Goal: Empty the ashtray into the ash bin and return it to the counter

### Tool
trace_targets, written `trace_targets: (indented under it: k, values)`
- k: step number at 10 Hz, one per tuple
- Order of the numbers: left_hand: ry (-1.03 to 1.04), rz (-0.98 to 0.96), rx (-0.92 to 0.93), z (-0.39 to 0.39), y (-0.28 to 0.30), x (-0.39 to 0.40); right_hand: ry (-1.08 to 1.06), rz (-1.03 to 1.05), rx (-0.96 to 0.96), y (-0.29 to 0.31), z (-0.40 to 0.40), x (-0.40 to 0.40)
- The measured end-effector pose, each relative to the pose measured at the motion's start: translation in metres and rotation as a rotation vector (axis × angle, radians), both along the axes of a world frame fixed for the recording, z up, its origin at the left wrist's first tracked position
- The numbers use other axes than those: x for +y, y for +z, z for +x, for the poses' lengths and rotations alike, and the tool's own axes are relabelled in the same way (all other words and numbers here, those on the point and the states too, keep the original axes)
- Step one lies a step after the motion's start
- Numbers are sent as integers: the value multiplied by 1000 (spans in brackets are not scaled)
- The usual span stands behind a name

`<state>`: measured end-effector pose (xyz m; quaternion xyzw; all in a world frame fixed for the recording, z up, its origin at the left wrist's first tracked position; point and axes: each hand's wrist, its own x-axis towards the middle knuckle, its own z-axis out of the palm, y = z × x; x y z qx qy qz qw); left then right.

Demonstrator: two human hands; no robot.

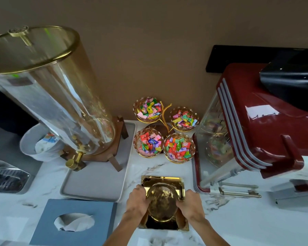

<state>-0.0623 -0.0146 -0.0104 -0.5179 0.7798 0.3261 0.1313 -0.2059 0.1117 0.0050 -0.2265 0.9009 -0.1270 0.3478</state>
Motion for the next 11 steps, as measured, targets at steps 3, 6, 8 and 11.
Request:
trace_targets:
  k: [3,6,8,11]
  values:
    - [-23,-65,-30,2,-2,4,94,32,69,-3,2,0]
    - [-37,-108,-49,2,0,6,114,17,103,-11,4,3]
    - [-66,-138,-89,10,7,9,114,-14,75,-12,5,12]
    - [-111,-288,38,28,14,30,429,-227,542,-3,24,35]
